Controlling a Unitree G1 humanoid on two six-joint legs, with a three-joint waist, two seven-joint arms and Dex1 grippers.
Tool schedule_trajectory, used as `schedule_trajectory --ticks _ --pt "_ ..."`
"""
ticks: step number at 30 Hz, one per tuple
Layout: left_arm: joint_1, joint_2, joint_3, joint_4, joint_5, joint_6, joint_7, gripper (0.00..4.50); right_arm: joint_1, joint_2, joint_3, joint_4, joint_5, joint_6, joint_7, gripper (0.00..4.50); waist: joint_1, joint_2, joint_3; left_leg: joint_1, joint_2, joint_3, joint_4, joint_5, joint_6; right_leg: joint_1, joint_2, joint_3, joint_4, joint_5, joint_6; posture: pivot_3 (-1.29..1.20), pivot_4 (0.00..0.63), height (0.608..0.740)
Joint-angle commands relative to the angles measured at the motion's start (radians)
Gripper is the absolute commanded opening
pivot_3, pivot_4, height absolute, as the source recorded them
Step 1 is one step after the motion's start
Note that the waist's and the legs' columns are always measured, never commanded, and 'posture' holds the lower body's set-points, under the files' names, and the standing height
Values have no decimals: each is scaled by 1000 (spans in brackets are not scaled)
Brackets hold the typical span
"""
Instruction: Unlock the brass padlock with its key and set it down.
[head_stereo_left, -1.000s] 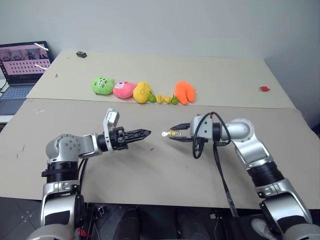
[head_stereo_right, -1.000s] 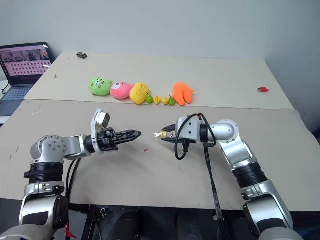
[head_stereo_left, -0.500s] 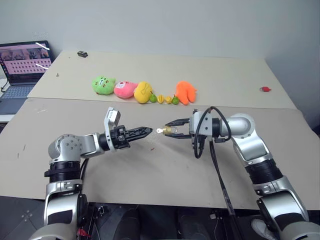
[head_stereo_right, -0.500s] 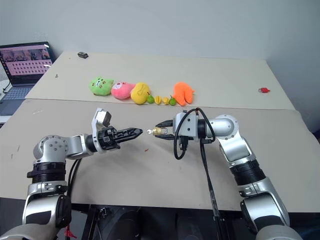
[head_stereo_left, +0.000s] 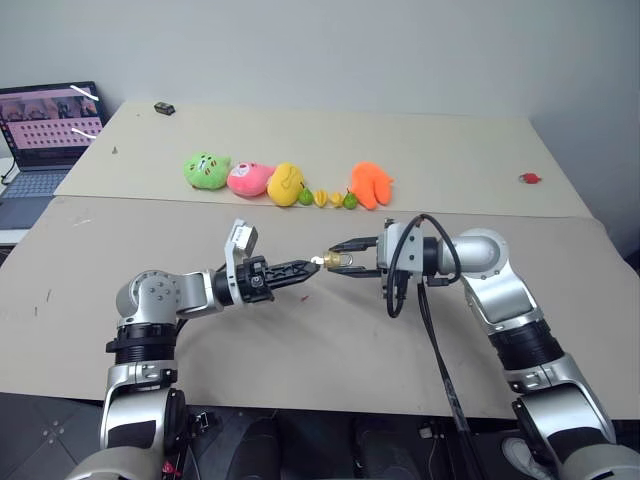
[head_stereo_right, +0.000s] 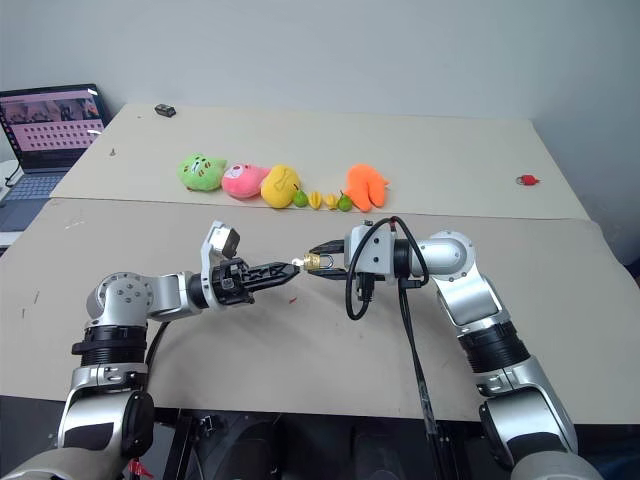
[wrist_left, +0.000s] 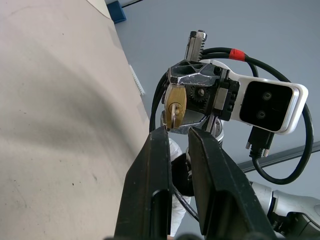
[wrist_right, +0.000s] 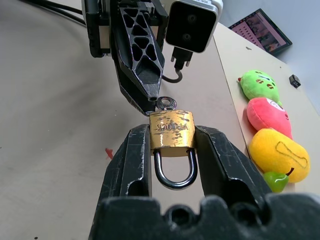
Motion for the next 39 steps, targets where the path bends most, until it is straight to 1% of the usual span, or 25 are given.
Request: schedule_trajectory --ticks 1,9,17,23,35,37,38,39 --pt "-37 6 2 22 7 -31 -10 681 -2 1 -23 -39 28 6 -9 896 0 0 0 0 0 0 0 0 0 0 0 0 0 0 0 0 150 722" --pt "-59 22 -9 83 51 -90 -33 681 -7 -2 -24 -39 28 9 -6 896 0 0 0 0 0 0 0 0 0 0 0 0 0 0 0 0 150 722" --pt "-55 6 -19 65 39 -81 -45 681 -9 -3 -24 -42 28 12 -5 896 0 0 0 0 0 0 0 0 0 0 0 0 0 0 0 0 150 722" --pt "-41 22 -28 31 17 -39 -66 681 -9 -2 -24 -37 26 11 -5 896 0 0 0 0 0 0 0 0 0 0 0 0 0 0 0 0 150 722" --pt "-49 9 -19 50 32 -67 -46 681 -9 5 -20 -37 26 9 -7 896 0 0 0 0 0 0 0 0 0 0 0 0 0 0 0 0 150 722" --pt "-50 5 -15 54 32 -72 -42 174 -9 6 -20 -37 26 9 -8 896 0 0 0 0 0 0 0 0 0 0 0 0 0 0 0 0 150 722" --pt "-51 4 -14 56 32 -74 -42 30 -10 6 -20 -37 26 8 -8 896 0 0 0 0 0 0 0 0 0 0 0 0 0 0 0 0 150 722" --pt "-52 1 -14 58 34 -80 -41 30 -11 6 -21 -36 26 7 -8 896 0 0 0 0 0 0 0 0 0 0 0 0 0 0 0 0 150 722"
